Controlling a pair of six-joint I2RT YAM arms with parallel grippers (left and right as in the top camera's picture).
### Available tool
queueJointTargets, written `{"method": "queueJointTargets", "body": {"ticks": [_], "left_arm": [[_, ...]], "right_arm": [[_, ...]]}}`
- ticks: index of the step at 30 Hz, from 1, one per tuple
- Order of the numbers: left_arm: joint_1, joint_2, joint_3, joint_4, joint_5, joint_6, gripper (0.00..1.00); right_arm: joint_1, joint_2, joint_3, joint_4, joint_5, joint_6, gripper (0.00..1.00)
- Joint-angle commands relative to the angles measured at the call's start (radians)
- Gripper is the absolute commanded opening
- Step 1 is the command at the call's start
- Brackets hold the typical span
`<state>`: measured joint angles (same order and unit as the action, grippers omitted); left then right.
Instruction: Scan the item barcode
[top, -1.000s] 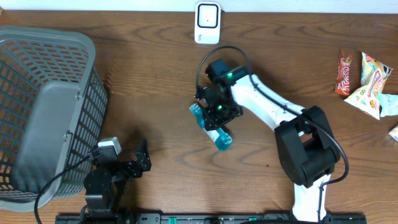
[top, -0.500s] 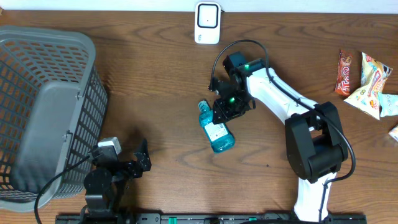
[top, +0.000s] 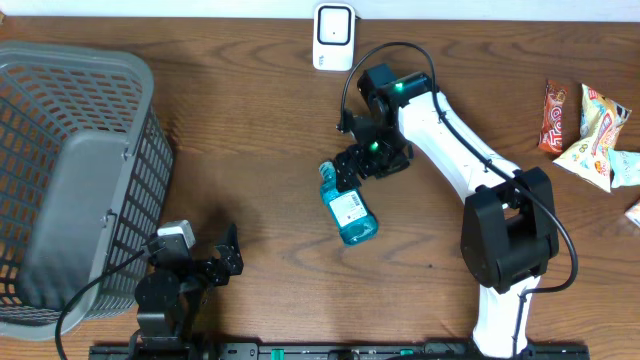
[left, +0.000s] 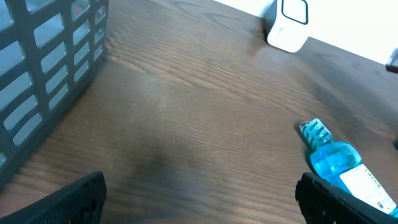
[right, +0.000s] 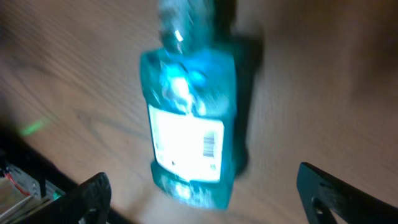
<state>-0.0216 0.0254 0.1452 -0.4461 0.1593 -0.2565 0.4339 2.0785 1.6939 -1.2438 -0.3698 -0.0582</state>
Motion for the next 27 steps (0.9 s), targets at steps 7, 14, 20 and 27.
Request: {"method": "queueJointTargets", "body": {"ticks": [7,14,20,27], "left_arm": [[-0.002,0.0,-0.014,-0.016,0.012,0.013,0.98],[-0.002,0.0,-0.014,-0.016,0.012,0.013,0.98],[-0.002,0.0,-0.014,-0.016,0.012,0.013,0.98],[-0.002,0.0,-0.014,-0.016,0.012,0.013,0.98]], "right_arm": [[-0.02,-0.027,-0.017,-0.081,0.027,0.024,0.99],[-0.016,-0.027,-0.137,0.037,-0.056,0.035,0.99],[0.029,-0.027,-0.269,0.206,-0.108,0.048,0.99],[0.147,-0.027,-0.434,0.355,0.04,0.175,0.9]]}}
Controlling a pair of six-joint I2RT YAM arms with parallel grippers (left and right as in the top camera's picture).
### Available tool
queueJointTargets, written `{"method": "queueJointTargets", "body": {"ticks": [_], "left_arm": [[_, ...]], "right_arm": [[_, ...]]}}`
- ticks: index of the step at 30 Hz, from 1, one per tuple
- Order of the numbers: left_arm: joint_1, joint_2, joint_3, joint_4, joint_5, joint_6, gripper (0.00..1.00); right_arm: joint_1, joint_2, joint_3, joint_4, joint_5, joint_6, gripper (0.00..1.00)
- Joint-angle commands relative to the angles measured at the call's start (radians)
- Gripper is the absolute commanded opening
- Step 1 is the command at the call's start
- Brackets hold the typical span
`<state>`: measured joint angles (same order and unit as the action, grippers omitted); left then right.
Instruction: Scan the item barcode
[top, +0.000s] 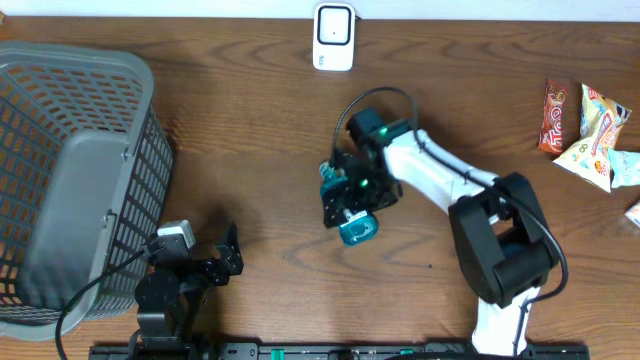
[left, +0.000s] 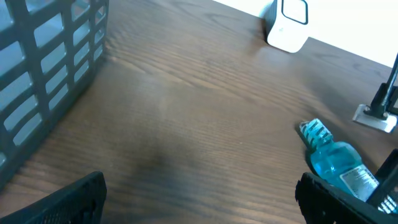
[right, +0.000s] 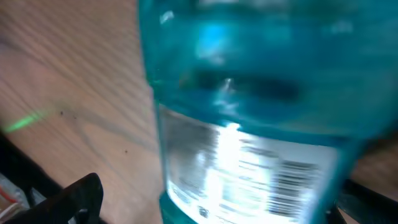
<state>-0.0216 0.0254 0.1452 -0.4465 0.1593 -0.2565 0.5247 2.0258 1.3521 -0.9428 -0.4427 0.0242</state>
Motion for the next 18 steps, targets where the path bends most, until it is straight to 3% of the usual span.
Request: {"method": "queueJointTargets", "body": {"ticks": [1,3,5,8,12,15,18], "left_arm": [[-0.002,0.0,-0.014,-0.015,0.012,0.013,0.98],[-0.002,0.0,-0.014,-0.015,0.012,0.013,0.98],[-0.002,0.0,-0.014,-0.015,0.012,0.013,0.98],[-0.002,0.0,-0.014,-0.015,0.012,0.013,0.98],[-0.002,0.0,-0.014,-0.015,0.012,0.013,0.98],[-0.002,0.0,-0.014,-0.015,0.012,0.013,0.98],[-0.002,0.0,-0.014,-0.015,0.012,0.013,0.98]], "right_arm": [[0.068,0.026,-0.109,0.069,0.144,0.116,0.84],[0.087,0.026,-0.136,0.091,0.224,0.165,0.63],[0.097,0.026,-0.143,0.094,0.303,0.193,0.5],[0.095,0.026,-0.135,0.102,0.332,0.254,0.47],[0.067,0.026,-0.13,0.121,0.302,0.522,0.45],[0.041,0.026,-0.13,0.125,0.227,0.721,0.31],[0.029,0.026,-0.13,0.147,0.196,0.824,0.28]]}}
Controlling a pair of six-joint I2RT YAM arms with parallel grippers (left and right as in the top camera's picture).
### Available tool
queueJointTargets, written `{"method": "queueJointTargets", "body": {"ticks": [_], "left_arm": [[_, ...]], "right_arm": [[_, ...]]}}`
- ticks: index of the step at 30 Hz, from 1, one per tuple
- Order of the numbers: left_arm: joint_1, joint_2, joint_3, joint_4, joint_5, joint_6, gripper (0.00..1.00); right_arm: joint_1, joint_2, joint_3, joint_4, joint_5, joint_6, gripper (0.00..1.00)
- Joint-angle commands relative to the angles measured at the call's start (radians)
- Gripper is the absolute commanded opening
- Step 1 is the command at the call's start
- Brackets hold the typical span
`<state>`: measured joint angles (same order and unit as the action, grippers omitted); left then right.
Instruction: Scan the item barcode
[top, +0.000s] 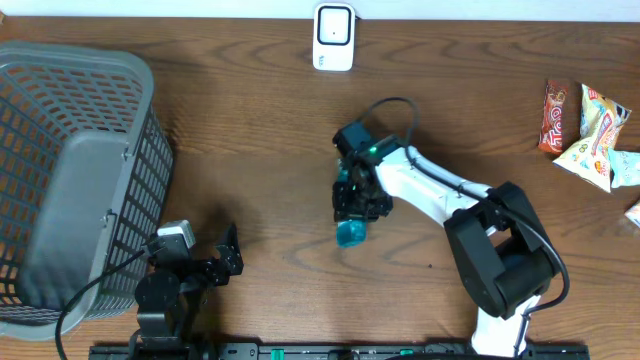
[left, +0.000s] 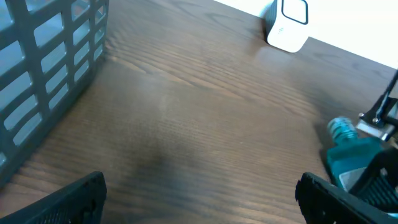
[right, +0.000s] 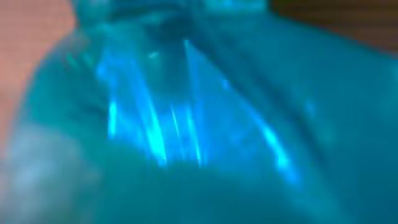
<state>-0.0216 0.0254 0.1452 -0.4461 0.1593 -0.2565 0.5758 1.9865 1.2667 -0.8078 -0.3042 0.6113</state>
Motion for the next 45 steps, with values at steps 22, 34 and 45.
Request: {"method": "queueJointTargets", "body": {"ticks": [22,34,45], "left_arm": [[-0.002,0.0,-0.014,-0.016,0.012,0.013,0.98],[-0.002,0.0,-0.014,-0.016,0.012,0.013,0.98],[-0.002,0.0,-0.014,-0.016,0.012,0.013,0.98]], "right_arm": [[0.024,0.065,0.243,-0.133,0.468,-0.826,0.19],[0.134,0.067,0.195,-0.061,0.478,-0.808,0.51],[0.089,0.067,0.2,-0.131,0.478,-0.656,0.86]]}}
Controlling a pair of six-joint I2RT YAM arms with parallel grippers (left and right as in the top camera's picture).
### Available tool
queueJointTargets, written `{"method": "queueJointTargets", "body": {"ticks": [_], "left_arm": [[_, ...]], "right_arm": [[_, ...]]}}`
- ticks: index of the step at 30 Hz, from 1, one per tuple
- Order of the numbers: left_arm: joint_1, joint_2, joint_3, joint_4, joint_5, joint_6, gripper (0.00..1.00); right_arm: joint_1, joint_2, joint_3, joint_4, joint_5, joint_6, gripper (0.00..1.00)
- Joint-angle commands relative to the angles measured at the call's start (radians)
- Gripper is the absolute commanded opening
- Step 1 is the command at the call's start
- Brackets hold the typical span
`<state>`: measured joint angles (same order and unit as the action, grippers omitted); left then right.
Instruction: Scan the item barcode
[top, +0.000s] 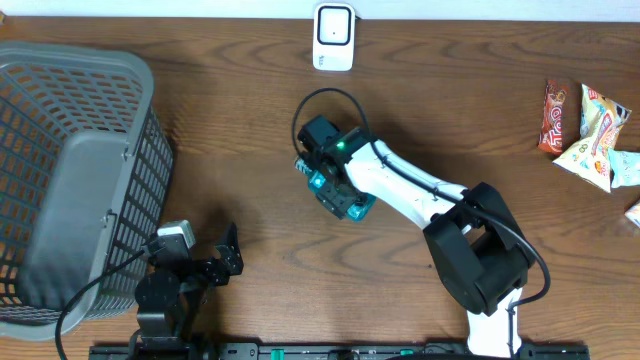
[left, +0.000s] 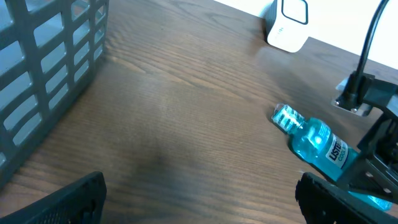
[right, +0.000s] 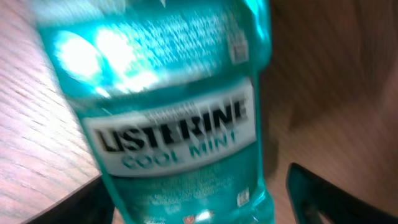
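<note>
A teal Listerine mouthwash bottle (top: 357, 207) lies on the wooden table, its cap pointing up-left. In the right wrist view the bottle (right: 174, 93) fills the frame with its front label up; no barcode shows. My right gripper (top: 335, 185) hangs over it, open, one finger on each side of its base (right: 199, 208), with a gap at the right finger (right: 323, 199). The left wrist view shows the bottle (left: 317, 149) at right. The white scanner (top: 333, 36) stands at the far edge. My left gripper (left: 199, 205) rests open at the near left, nothing in it.
A large grey mesh basket (top: 80, 60) fills the left side of the table, also seen as basket wall (left: 43, 62). Several snack packets (top: 590, 120) lie at the far right. The right arm's cable (top: 310, 100) loops above the bottle.
The bottle has gone from under the gripper near the table's centre to a spot up and left, now front label up. My right gripper stands open around its base. The left arm is unchanged.
The bottle first lay with its barcode label up and my right gripper open above its cap. Then the gripper was down over the bottle, then pressed close on it with the bottle on edge. Now the bottle lies turned over, front label up, farther left.
</note>
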<state>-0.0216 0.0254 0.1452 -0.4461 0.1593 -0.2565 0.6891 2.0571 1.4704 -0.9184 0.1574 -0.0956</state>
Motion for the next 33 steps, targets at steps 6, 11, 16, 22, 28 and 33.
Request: {"method": "queueJointTargets", "body": {"ticks": [6,11,16,22,28,33], "left_arm": [[-0.002,0.0,-0.014,-0.016,0.012,0.013,0.98],[-0.002,0.0,-0.014,-0.016,0.012,0.013,0.98],[-0.002,0.0,-0.014,-0.016,0.012,0.013,0.98],[-0.002,0.0,-0.014,-0.016,0.012,0.013,0.98],[-0.002,0.0,-0.014,-0.016,0.012,0.013,0.98],[-0.002,0.0,-0.014,-0.016,0.012,0.013,0.98]], "right_arm": [[-0.05,-0.062,0.015,-0.054,-0.074,0.035,0.99],[-0.14,-0.092,0.02,0.014,-0.303,-0.087,0.99],[-0.245,-0.023,0.02,0.045,-0.507,-0.179,0.99],[-0.249,0.063,0.02,0.034,-0.636,-0.218,0.99],[-0.206,0.103,0.02,0.044,-0.587,-0.243,0.99],[-0.199,0.17,0.02,-0.014,-0.52,-0.242,0.54]]}}
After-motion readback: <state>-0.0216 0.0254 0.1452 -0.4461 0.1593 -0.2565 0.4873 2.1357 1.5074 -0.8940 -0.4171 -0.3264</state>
